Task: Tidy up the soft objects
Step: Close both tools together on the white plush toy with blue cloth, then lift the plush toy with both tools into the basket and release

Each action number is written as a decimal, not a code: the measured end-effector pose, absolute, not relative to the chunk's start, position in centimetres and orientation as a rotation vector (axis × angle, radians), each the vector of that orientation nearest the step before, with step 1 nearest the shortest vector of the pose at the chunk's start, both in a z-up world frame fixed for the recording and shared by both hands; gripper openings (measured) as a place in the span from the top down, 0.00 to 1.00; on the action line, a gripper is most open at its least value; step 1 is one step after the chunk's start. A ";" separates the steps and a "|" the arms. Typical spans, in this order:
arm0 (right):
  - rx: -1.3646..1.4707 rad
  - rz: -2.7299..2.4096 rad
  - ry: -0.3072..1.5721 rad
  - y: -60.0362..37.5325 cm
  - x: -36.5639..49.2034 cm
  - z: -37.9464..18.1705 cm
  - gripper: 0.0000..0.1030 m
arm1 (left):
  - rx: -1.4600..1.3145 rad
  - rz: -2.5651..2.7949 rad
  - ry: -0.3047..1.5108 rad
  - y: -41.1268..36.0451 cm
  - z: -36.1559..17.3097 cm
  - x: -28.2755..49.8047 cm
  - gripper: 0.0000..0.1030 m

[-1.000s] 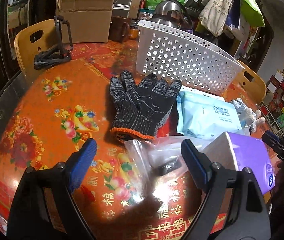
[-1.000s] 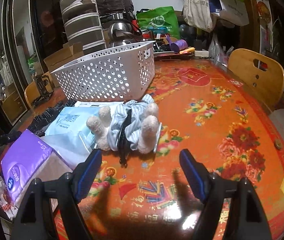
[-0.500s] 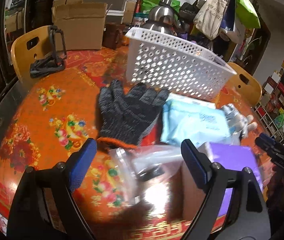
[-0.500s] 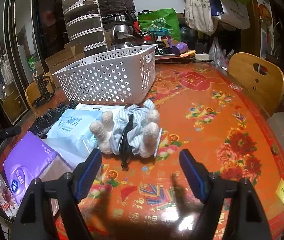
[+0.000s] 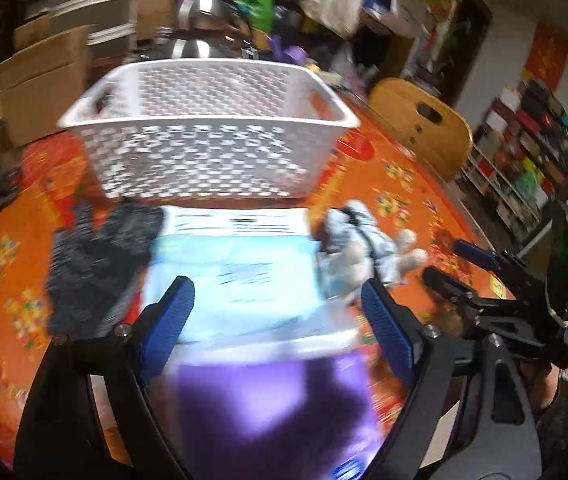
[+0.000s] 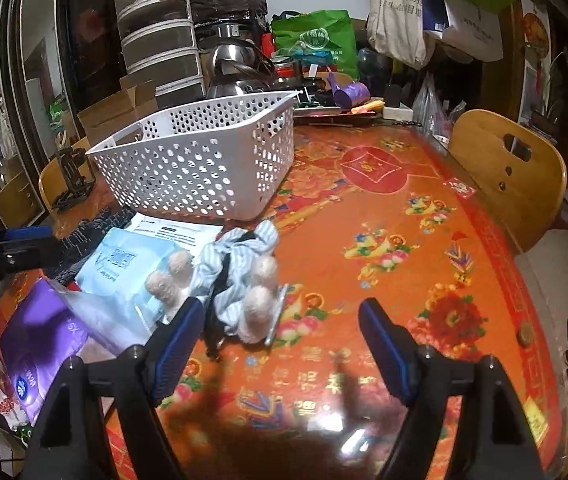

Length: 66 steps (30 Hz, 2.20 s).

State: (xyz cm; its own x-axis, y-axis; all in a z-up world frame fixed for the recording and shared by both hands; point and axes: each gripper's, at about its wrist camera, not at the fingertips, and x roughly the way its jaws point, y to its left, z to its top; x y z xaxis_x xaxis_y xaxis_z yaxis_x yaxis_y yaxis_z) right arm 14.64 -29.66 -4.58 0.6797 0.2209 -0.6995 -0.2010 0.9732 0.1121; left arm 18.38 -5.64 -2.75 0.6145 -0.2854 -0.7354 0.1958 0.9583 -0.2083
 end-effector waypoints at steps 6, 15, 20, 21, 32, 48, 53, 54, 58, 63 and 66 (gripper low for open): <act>0.023 0.270 0.800 -29.9 15.0 -4.9 0.32 | -0.065 -0.360 0.967 -12.1 -3.6 20.9 0.42; 0.038 0.316 0.834 -29.5 16.1 -6.0 0.59 | -0.087 -0.357 1.052 -14.9 -6.6 22.5 0.68; 0.043 0.332 0.842 -28.9 16.6 -6.4 0.87 | -0.118 -0.368 1.050 -14.9 -7.4 23.1 0.87; 0.038 0.333 0.840 -28.8 16.6 -6.4 0.88 | -0.117 -0.377 1.047 -15.0 -7.4 23.1 0.88; -0.003 0.341 0.761 -27.8 15.7 -2.3 0.90 | -0.127 -0.415 0.953 -13.6 -4.3 23.0 0.90; -0.110 0.413 0.567 -21.6 16.4 9.2 0.90 | -0.195 -0.426 0.756 -6.0 6.7 20.7 0.90; -0.093 0.417 0.551 -20.1 20.9 11.7 0.90 | -0.174 -0.380 0.704 -3.9 10.8 22.8 0.90; -0.082 0.423 0.558 -20.0 21.7 11.8 0.90 | -0.164 -0.365 0.701 -3.5 11.6 23.7 0.90; -0.095 0.409 0.585 -18.9 25.4 11.4 0.90 | -0.160 -0.321 0.704 -2.4 13.0 27.2 0.90; -0.108 0.380 0.630 -17.6 30.0 9.2 0.90 | -0.105 -0.259 0.745 -2.4 12.1 32.6 0.90; -0.114 0.375 0.653 -17.0 31.9 7.7 0.90 | -0.110 -0.220 0.775 -2.2 10.5 35.7 0.90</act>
State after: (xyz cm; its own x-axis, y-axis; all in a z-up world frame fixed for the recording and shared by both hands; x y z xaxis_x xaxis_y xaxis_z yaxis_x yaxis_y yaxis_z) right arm 31.86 -17.02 7.65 0.7301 0.3045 -0.6117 -0.3752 0.9268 0.0135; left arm 35.75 -2.18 10.50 0.6927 -0.2370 -0.6812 0.1560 0.9714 -0.1792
